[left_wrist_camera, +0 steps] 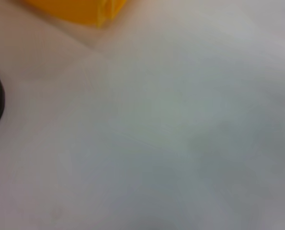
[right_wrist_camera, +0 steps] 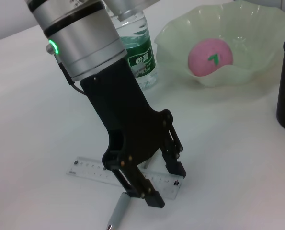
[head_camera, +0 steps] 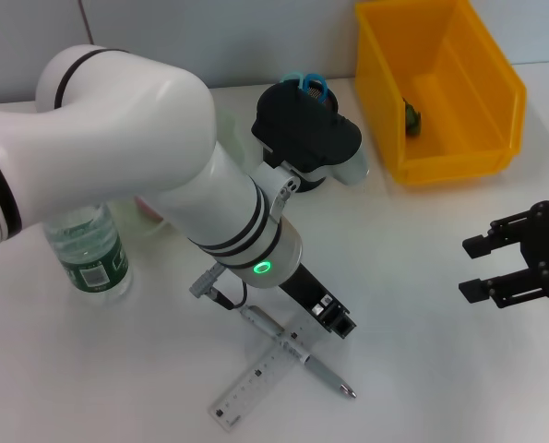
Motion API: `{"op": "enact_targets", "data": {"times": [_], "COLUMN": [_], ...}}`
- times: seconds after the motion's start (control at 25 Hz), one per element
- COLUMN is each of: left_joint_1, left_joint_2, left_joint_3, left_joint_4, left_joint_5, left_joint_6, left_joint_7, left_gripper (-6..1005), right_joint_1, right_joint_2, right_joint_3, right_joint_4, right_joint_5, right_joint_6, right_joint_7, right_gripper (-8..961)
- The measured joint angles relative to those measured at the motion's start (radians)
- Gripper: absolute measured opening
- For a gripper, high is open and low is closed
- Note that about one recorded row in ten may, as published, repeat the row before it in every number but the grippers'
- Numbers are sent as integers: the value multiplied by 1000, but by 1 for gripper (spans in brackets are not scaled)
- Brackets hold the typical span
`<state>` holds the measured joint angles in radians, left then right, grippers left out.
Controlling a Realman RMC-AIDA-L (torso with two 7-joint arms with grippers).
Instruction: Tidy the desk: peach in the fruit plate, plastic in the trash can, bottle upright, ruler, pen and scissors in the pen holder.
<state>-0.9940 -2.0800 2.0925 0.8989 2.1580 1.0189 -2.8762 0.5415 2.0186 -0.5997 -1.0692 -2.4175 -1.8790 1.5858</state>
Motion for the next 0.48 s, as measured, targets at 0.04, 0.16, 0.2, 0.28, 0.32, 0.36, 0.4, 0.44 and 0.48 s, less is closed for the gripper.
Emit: {"op": "enact_targets", "data": {"times": [0.04,0.16,0.2,0.28,0.32,0.36,0.4,0.44,0.48], "left_joint_1": [0,0,0,0,0,0,0,0,0], "left_joint_2": [0,0,0,0,0,0,0,0,0], "left_joint_3": [2,6,8,9,10,10,11,11,11], "left_joint_4": [0,-2,-3,-3,-3,-3,-2,-2,-2], "left_joint_5": [2,4,4,4,3,3,2,1,1], "left_joint_6": [-1,-5,-6,-6,-6,-6,-6,-7,-7], "left_joint_7": [0,0,0,0,0,0,0,0,0], "left_gripper": [693,589,554,537,528,519,511,502,502], "right_joint_1": [0,0,0,1,1,1,1,1,1], "right_joint_2": [0,0,0,0,-1,-1,-1,-1,-1], "right_joint_3": [0,0,0,0,0,0,0,0,0], "right_joint_4": [0,-1,-2,-3,-3,-3,-3,-3,-3], "right_joint_5": [0,0,0,0,0,0,0,0,0], "right_joint_6": [0,0,-1,-2,-3,-3,-4,-4,-4], "right_joint_7": [0,2,4,8,8,8,8,8,8], "right_gripper": [655,654,654,654,654,654,654,654,654]}}
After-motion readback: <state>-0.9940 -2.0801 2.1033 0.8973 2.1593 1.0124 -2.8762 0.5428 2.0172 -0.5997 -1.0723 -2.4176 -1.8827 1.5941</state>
